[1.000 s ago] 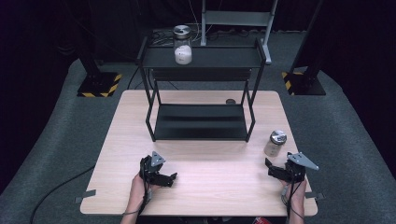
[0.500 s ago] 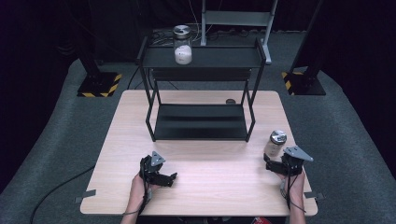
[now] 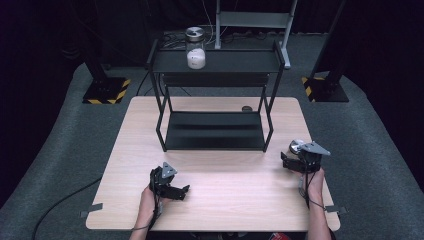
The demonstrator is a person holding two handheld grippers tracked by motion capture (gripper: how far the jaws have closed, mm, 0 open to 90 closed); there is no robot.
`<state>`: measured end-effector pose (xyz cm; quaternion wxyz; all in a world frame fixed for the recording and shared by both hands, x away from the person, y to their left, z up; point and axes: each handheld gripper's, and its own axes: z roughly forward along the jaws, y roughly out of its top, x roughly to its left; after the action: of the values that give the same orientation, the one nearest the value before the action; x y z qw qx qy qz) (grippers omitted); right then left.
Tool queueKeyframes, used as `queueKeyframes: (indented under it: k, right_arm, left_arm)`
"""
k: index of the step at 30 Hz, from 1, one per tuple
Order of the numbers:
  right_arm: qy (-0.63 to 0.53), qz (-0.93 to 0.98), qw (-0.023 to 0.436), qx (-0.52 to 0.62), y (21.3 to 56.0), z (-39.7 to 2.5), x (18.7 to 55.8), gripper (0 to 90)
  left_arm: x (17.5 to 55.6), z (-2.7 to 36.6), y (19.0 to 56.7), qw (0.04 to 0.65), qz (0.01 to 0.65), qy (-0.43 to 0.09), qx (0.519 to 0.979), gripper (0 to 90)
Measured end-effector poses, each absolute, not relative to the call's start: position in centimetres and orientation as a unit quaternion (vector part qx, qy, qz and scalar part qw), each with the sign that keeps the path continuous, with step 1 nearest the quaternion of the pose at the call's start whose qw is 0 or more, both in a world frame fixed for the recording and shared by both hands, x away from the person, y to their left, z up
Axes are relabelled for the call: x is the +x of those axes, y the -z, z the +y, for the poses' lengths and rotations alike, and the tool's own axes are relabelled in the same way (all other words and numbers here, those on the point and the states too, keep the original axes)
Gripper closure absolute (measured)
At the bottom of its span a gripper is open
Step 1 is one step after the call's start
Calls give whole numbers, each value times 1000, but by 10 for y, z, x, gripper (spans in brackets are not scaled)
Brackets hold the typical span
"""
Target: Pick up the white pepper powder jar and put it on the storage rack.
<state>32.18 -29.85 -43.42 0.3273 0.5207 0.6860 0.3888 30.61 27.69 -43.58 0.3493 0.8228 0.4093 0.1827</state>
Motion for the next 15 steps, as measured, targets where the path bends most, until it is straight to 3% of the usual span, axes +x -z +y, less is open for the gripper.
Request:
queueKeyframes:
  k: [2, 6, 15]
  right_arm:
    - [-384, 690, 322, 523, 433, -299, 324, 210]
    - [-386, 686, 324, 525, 435, -300, 322, 282]
    - [-394, 678, 328, 528, 439, -301, 319, 297]
  left_arm:
    - [307, 277, 436, 349, 409, -182, 823, 0]
    - [307, 278, 436, 350, 411, -180, 822, 1]
    - [309, 279, 436, 350, 412, -175, 822, 1]
